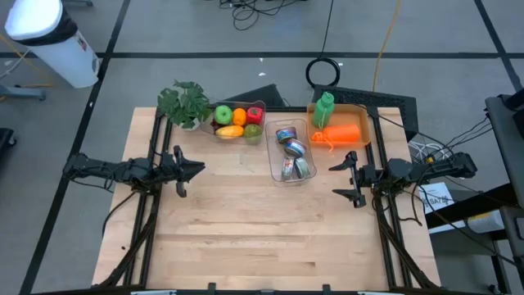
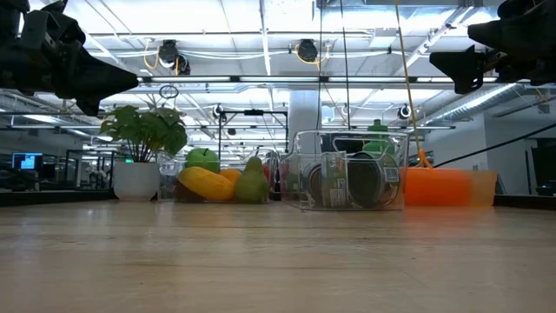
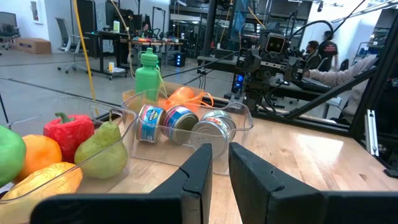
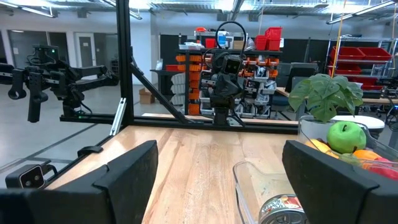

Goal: Pick & Place Food Item
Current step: Return to Home Position

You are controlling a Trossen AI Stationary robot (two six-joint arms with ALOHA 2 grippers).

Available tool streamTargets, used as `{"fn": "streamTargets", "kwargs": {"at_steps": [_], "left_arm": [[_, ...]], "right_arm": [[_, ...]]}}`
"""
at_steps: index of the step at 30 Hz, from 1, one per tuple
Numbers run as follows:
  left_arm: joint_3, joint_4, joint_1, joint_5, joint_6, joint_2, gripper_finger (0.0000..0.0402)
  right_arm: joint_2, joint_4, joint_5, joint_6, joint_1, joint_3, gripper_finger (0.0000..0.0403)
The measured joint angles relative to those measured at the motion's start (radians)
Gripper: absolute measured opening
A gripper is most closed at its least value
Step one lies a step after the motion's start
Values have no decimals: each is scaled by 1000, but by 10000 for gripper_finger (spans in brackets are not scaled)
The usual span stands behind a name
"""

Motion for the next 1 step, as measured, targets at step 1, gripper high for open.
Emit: {"fn": "streamTargets", "kwargs": {"at_steps": [1], "left_arm": [[0, 0, 0, 0, 0, 0, 62]], "right_arm": [[0, 0, 0, 0, 0, 0, 325]]}}
